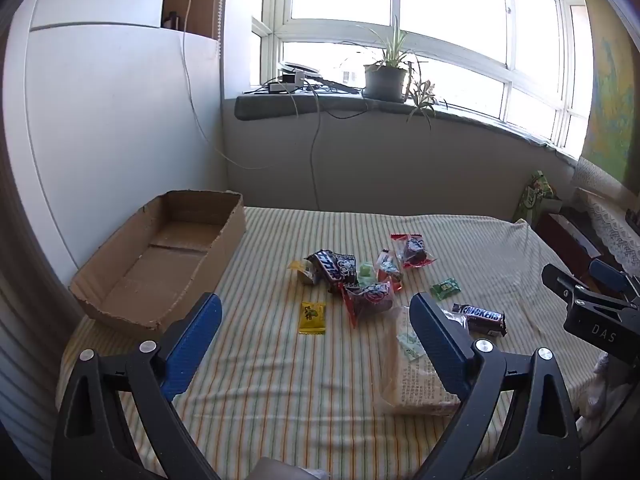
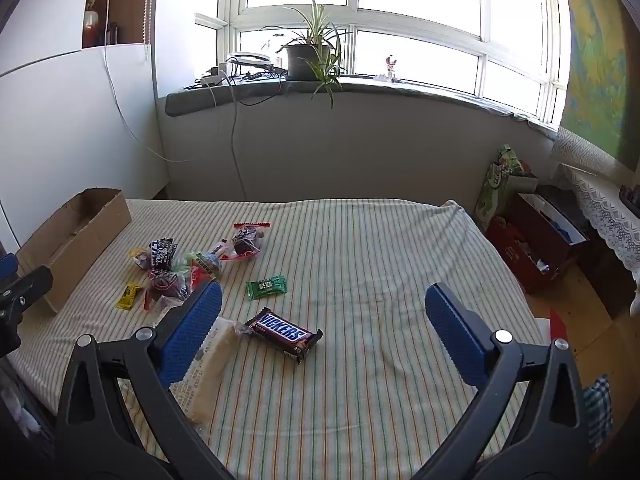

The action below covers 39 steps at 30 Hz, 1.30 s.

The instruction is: Organize snacks

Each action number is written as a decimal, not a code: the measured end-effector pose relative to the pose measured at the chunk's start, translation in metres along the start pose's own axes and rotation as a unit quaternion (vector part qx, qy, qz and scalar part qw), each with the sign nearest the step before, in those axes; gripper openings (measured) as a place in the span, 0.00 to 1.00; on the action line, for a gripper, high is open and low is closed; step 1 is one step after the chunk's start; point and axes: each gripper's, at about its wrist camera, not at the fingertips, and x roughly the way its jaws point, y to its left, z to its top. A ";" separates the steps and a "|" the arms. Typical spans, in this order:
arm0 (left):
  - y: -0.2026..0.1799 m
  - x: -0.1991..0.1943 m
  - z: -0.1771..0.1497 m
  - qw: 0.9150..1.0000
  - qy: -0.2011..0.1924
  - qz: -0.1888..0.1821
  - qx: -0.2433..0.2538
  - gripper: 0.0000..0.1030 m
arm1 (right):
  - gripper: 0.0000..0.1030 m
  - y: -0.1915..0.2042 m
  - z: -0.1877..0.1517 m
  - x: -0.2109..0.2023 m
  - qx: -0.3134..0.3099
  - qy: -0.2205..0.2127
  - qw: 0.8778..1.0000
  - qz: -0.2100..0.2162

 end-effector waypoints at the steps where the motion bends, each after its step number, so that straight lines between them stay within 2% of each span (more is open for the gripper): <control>1: 0.000 0.000 0.000 1.000 -0.001 -0.002 0.000 0.92 | 1.00 0.000 0.000 0.000 -0.001 0.001 1.000 -0.001; 5: -0.002 0.003 -0.003 1.000 0.000 -0.003 0.008 0.92 | 1.00 -0.002 0.002 0.002 0.014 0.003 1.000 0.008; 39: -0.012 -0.005 0.004 1.000 -0.016 -0.009 0.020 0.92 | 1.00 -0.001 0.006 -0.002 0.009 -0.015 1.000 0.002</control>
